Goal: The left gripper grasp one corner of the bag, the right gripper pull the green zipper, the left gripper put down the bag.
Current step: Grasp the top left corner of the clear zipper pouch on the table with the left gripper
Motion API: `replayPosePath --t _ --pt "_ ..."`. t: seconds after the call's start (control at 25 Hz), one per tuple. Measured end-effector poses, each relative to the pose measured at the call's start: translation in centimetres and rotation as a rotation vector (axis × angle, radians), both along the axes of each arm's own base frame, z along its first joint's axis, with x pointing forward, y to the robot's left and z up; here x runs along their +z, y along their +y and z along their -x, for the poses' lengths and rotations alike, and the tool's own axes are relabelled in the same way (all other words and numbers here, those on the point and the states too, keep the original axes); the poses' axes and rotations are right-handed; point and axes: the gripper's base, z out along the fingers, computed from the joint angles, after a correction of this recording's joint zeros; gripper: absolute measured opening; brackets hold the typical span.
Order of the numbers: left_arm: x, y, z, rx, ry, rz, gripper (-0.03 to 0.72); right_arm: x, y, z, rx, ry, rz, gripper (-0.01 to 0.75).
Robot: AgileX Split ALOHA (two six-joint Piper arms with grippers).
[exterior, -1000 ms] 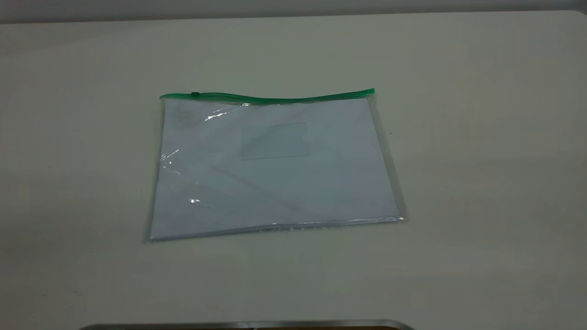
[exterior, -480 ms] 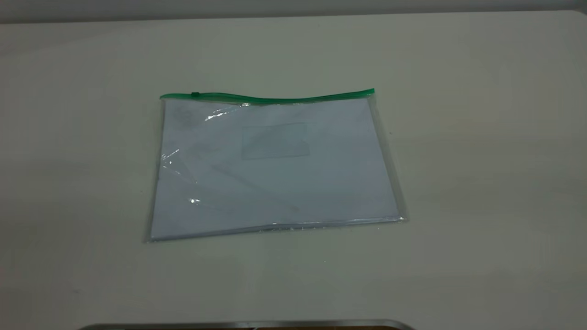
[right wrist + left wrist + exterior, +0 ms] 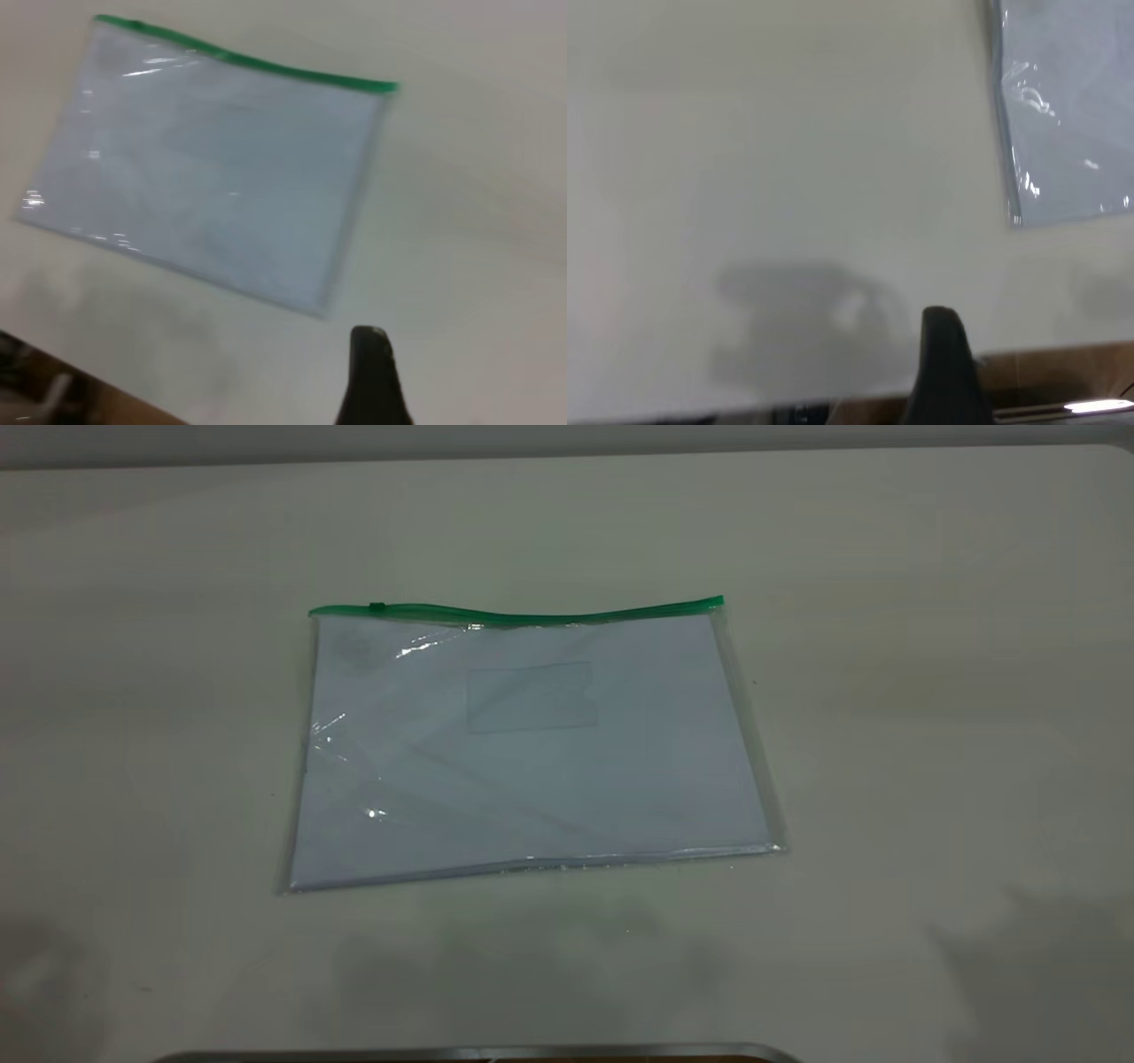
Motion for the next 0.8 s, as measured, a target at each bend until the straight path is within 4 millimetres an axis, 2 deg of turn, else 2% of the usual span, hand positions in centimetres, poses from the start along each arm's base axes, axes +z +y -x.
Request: replayPosePath --t 0.36,0.68,0.8 --pt "-6.3 -0.5 -9.5 -0.068 0.099 0.048 0.589 -4.3 1.9 -5.4 0.083 0.068 -0.155 0.592" --pt "-12.6 -1.2 -18.3 -0.153 0.192 0.104 0.589 -4.9 2.7 -10.0 0.105 0.056 -0.212 0.592" --pt "-14.9 -1.3 -21.5 -0.174 0.199 0.127 0.589 -5.2 3.6 -12.0 0.118 0.061 -0.202 0.592"
